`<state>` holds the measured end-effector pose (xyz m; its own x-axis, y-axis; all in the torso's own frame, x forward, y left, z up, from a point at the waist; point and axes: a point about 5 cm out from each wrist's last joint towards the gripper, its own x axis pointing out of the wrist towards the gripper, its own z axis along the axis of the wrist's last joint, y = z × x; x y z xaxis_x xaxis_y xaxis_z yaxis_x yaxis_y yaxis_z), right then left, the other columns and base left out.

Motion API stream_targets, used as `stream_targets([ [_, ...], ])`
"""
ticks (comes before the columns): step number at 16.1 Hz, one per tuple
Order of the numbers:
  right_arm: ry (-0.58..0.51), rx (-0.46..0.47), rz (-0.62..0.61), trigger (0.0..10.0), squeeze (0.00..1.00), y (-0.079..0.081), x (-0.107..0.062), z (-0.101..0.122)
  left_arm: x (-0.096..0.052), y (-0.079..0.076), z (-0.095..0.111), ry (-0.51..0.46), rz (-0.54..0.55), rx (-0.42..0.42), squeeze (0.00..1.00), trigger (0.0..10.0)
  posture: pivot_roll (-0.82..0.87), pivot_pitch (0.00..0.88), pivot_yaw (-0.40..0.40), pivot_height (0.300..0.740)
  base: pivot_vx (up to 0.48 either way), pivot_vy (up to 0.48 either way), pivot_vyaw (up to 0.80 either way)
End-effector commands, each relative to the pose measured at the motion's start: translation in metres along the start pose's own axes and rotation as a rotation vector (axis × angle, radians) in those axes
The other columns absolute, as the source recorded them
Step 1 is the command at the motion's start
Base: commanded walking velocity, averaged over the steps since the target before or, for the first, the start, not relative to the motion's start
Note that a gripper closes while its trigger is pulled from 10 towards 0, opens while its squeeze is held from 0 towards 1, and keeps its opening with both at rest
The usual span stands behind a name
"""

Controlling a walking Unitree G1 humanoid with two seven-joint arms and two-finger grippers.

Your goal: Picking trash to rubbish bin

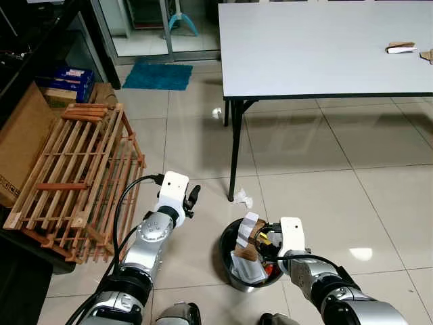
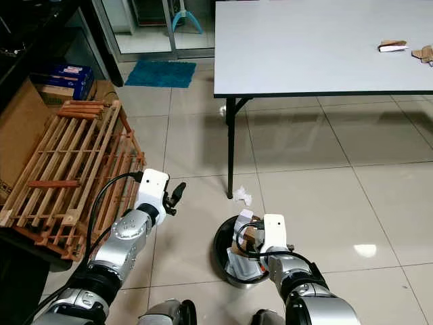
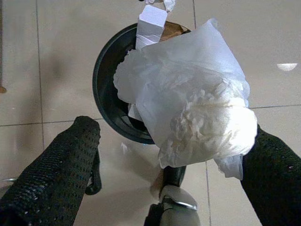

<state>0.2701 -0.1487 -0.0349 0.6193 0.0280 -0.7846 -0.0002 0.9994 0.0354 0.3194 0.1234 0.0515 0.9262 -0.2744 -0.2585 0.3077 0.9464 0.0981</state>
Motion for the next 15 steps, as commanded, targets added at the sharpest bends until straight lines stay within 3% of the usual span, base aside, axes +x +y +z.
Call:
stream_targets([
  [1,0.018,-0.001,-0.006,10.0,1.00,-0.001,0.000,-0.005,0.000,0.000,0.001,0.004,-0.014,0.008,0.00,10.0,0.03,0.088,0.070,0.720,0.000,0.000,0.00],
  [5,0.015,-0.045,-0.063,10.0,1.00,-0.006,0.000,-0.004,0.000,-0.002,0.003,-0.001,-0.040,0.014,0.00,10.0,0.03,0.088,0.074,0.720,0.000,0.000,0.00],
  [6,0.006,-0.105,-0.090,10.0,0.82,-0.009,-0.001,-0.002,0.000,-0.002,0.003,-0.001,-0.041,0.015,0.00,10.0,0.03,0.087,0.075,0.720,0.000,0.000,0.00],
  [7,-0.019,-0.240,-0.145,10.0,0.00,-0.013,-0.001,0.003,0.000,-0.003,0.003,-0.001,-0.045,0.018,0.00,10.0,0.03,0.089,0.075,0.720,0.000,0.000,0.00],
  [8,-0.045,-0.276,-0.168,10.0,0.00,-0.015,-0.001,0.007,0.000,-0.003,0.003,-0.001,-0.046,0.019,0.00,10.0,0.03,0.089,0.074,0.720,0.000,0.000,0.00],
  [10,-0.205,-0.020,-0.056,10.0,0.00,-0.003,-0.003,0.031,0.000,-0.004,0.004,-0.005,-0.051,0.020,0.00,10.0,0.03,0.090,0.074,0.720,0.000,0.000,0.00],
  [11,-0.198,-0.053,-0.073,10.0,0.00,-0.004,-0.003,0.031,0.000,-0.004,0.004,-0.005,-0.052,0.019,0.00,10.0,0.03,0.090,0.075,0.720,0.000,0.000,0.00],
  [13,0.004,-0.133,-0.122,10.0,0.00,-0.009,-0.001,0.002,0.000,-0.005,0.003,-0.003,-0.056,0.019,0.00,10.0,0.03,0.090,0.074,0.720,0.000,0.000,0.00],
  [15,-0.062,-0.051,-0.096,10.0,0.00,-0.004,-0.001,0.009,0.000,-0.006,0.003,-0.002,-0.060,0.020,0.00,10.0,0.03,0.090,0.072,0.720,0.000,0.000,0.00],
])
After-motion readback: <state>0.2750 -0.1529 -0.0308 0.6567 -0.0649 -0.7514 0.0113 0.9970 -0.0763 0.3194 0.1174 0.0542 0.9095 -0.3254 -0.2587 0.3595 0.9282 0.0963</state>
